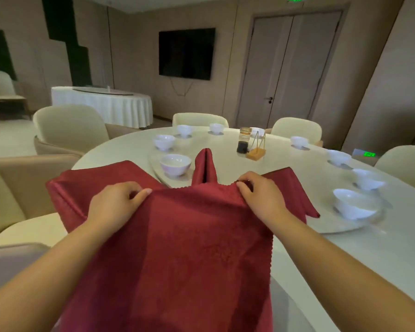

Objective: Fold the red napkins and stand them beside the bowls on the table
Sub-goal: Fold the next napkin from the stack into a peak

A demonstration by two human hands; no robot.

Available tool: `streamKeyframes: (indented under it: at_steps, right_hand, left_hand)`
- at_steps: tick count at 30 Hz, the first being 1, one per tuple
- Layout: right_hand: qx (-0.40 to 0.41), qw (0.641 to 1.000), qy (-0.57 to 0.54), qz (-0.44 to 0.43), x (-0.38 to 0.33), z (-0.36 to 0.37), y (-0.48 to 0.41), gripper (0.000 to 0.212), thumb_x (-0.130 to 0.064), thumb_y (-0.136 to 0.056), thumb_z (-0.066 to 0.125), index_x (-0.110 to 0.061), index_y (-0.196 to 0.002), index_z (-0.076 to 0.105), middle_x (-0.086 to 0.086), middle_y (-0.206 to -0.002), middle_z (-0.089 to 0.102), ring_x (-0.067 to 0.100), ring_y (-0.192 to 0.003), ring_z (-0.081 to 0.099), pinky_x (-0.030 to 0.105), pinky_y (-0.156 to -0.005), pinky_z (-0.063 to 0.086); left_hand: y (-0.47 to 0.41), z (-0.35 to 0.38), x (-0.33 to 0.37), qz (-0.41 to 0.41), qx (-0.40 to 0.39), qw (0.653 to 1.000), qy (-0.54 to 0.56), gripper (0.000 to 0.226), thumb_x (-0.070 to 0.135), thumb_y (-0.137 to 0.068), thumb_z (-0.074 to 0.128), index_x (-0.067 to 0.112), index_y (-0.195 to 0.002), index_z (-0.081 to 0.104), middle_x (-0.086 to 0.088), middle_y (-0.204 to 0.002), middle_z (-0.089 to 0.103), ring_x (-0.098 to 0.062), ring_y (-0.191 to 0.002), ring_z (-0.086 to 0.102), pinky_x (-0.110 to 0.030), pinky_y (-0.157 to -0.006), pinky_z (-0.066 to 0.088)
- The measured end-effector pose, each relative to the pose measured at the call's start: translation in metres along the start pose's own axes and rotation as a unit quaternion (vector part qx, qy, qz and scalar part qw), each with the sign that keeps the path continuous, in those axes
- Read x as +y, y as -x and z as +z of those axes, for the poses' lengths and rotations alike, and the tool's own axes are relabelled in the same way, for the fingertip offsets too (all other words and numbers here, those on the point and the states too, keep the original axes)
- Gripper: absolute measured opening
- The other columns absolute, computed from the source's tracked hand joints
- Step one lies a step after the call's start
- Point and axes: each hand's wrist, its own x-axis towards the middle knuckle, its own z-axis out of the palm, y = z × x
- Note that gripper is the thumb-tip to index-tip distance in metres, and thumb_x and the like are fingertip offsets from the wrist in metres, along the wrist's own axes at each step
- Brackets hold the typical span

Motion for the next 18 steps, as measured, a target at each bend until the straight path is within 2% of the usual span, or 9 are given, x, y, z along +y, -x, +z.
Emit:
streamKeyframes:
  at_steps: [4, 7, 9, 11, 12, 15, 18]
  right_hand:
    - [-0.031, 0.999, 0.026, 0.017, 0.009, 0.038, -0.009, 0.025, -0.025, -0.095, 0.045, -0.014, -0.113, 0.057, 0.006, -0.111, 0.064, 0.023, -0.104, 0.056, 0.029, -0.081, 0.037]
    - [-0.05, 0.996, 0.071, 0.014, 0.012, 0.06, -0.015, 0.029, -0.028, -0.096, 0.041, -0.016, -0.121, 0.051, 0.007, -0.112, 0.063, 0.027, -0.105, 0.056, 0.032, -0.082, 0.04]
    - [-0.052, 0.994, 0.092, 0.016, 0.016, 0.069, -0.018, 0.032, -0.029, -0.097, 0.039, -0.018, -0.125, 0.047, 0.007, -0.113, 0.063, 0.028, -0.105, 0.056, 0.032, -0.081, 0.04]
    - [-0.042, 0.995, 0.091, 0.012, 0.022, 0.076, -0.02, 0.035, -0.029, -0.096, 0.04, -0.018, -0.13, 0.042, 0.006, -0.114, 0.062, 0.027, -0.106, 0.056, 0.032, -0.081, 0.04]
    - [-0.038, 0.996, 0.082, 0.01, 0.026, 0.08, -0.02, 0.038, -0.029, -0.096, 0.042, -0.018, -0.132, 0.04, 0.005, -0.114, 0.062, 0.026, -0.106, 0.056, 0.031, -0.08, 0.04]
    - [-0.052, 0.998, 0.047, -0.006, 0.036, 0.092, -0.017, 0.046, -0.027, -0.092, 0.05, -0.018, -0.135, 0.036, 0.002, -0.11, 0.059, 0.019, -0.104, 0.053, 0.027, -0.076, 0.039]
    - [-0.06, 0.997, 0.025, -0.028, 0.044, 0.097, -0.007, 0.053, -0.023, -0.088, 0.057, -0.017, -0.136, 0.037, 0.0, -0.122, 0.053, 0.018, -0.111, 0.046, 0.026, -0.083, 0.036]
  left_hand:
    - [-0.005, 0.034, -0.02, -0.025, -0.004, 0.996, -0.08, 0.03, 0.042, -0.091, 0.049, 0.017, -0.087, 0.065, -0.003, -0.09, 0.067, -0.027, -0.094, 0.06, -0.028, -0.062, 0.03]
    - [-0.01, 0.056, -0.03, -0.042, 0.005, 0.993, -0.113, 0.03, 0.04, -0.092, 0.05, 0.014, -0.089, 0.065, -0.006, -0.088, 0.068, -0.029, -0.09, 0.061, -0.028, -0.061, 0.029]
    - [-0.016, 0.071, -0.034, -0.025, 0.017, 0.994, -0.109, 0.025, 0.03, -0.09, 0.057, 0.008, -0.082, 0.066, -0.012, -0.078, 0.067, -0.034, -0.08, 0.061, -0.03, -0.062, 0.03]
    - [-0.022, 0.088, -0.037, 0.014, 0.024, 0.994, -0.106, 0.021, 0.017, -0.081, 0.07, 0.003, -0.066, 0.066, -0.016, -0.064, 0.064, -0.037, -0.067, 0.059, -0.036, -0.063, 0.033]
    - [-0.023, 0.096, -0.039, 0.016, 0.023, 0.993, -0.114, 0.021, 0.016, -0.078, 0.072, 0.003, -0.063, 0.065, -0.016, -0.064, 0.063, -0.037, -0.067, 0.058, -0.038, -0.065, 0.034]
    - [-0.023, 0.117, -0.047, -0.041, -0.036, 0.988, -0.142, 0.024, 0.025, -0.087, 0.061, 0.004, -0.077, 0.068, -0.014, -0.09, 0.065, -0.035, -0.091, 0.055, -0.04, -0.081, 0.028]
    - [-0.024, 0.127, -0.055, -0.064, -0.071, 0.981, -0.168, 0.029, 0.033, -0.093, 0.049, 0.01, -0.093, 0.067, -0.007, -0.109, 0.06, -0.028, -0.108, 0.048, -0.035, -0.092, 0.024]
